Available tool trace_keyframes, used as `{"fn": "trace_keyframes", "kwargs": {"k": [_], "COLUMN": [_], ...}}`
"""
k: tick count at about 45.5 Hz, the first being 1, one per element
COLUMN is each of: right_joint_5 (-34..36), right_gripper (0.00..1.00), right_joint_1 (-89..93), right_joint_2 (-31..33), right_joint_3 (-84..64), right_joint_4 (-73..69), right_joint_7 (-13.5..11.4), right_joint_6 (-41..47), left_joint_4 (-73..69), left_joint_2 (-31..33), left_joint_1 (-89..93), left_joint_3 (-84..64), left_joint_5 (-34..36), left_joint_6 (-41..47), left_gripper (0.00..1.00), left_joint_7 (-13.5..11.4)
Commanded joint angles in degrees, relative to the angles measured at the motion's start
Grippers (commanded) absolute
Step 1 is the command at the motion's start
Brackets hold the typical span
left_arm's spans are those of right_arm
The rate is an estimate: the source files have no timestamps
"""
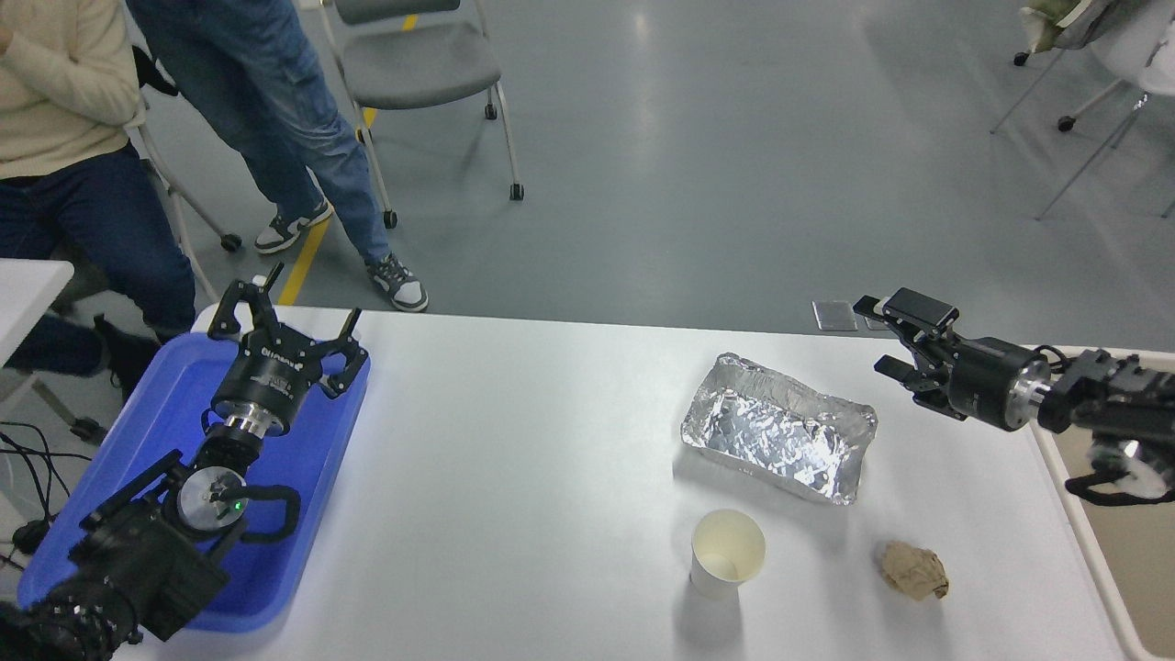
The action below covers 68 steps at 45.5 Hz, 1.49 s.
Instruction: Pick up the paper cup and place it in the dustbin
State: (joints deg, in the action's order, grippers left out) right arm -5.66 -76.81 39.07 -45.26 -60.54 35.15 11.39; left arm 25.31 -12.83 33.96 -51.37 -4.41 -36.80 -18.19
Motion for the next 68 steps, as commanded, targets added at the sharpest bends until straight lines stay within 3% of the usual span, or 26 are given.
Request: {"fn": "trace_keyframes", "kwargs": {"k": [1, 11, 16, 19, 28, 31, 46, 68], "right_joint_5": [-0.7, -7.1, -10.6, -11.8, -11.0, -10.9, -10.0, -9.6], "right_gripper": [1.00, 1.00, 1.00, 1.00, 1.00, 1.00, 1.00, 1.00], "right_joint_1": [-14.9, -23.5, -28.2, -30.4, -35.9, -39.5, -58.3, -64.6], "right_joint_2": [-0.4, -0.7, -4.2, -7.6, -16.5, -18.0, -26.2, -26.5], "right_joint_3": [-17.0, -22.2, -24.9, -26.5, -27.4, -27.0, -26.6, -24.0], "right_joint_4": [-4.3, -8.9, -10.6, -10.6, -12.8, -14.6, -22.0, -25.2], "right_joint_7": [0.0, -0.3, -2.8, -6.5, -23.5, -26.5, -27.0, -26.9], "right_joint_6": [7.7, 11.4, 17.4, 21.5, 26.6, 27.8, 33.6, 33.6], "left_joint_4": [0.0, 0.0, 0.0, 0.0, 0.0, 0.0, 0.0, 0.0], "left_joint_2": [0.0, 0.0, 0.0, 0.0, 0.0, 0.0, 0.0, 0.0], "left_joint_1": [0.0, 0.0, 0.0, 0.1, 0.0, 0.0, 0.0, 0.1], "left_joint_3": [0.0, 0.0, 0.0, 0.0, 0.0, 0.0, 0.0, 0.0], "left_joint_5": [-0.1, -0.1, 0.0, 0.0, 0.0, 0.0, 0.0, -0.1], "left_joint_6": [0.0, 0.1, 0.1, 0.1, 0.1, 0.1, 0.1, 0.0], "left_gripper": [1.00, 1.00, 1.00, 1.00, 1.00, 1.00, 1.00, 1.00], "left_joint_7": [0.0, 0.0, 0.0, 0.0, 0.0, 0.0, 0.0, 0.0]}}
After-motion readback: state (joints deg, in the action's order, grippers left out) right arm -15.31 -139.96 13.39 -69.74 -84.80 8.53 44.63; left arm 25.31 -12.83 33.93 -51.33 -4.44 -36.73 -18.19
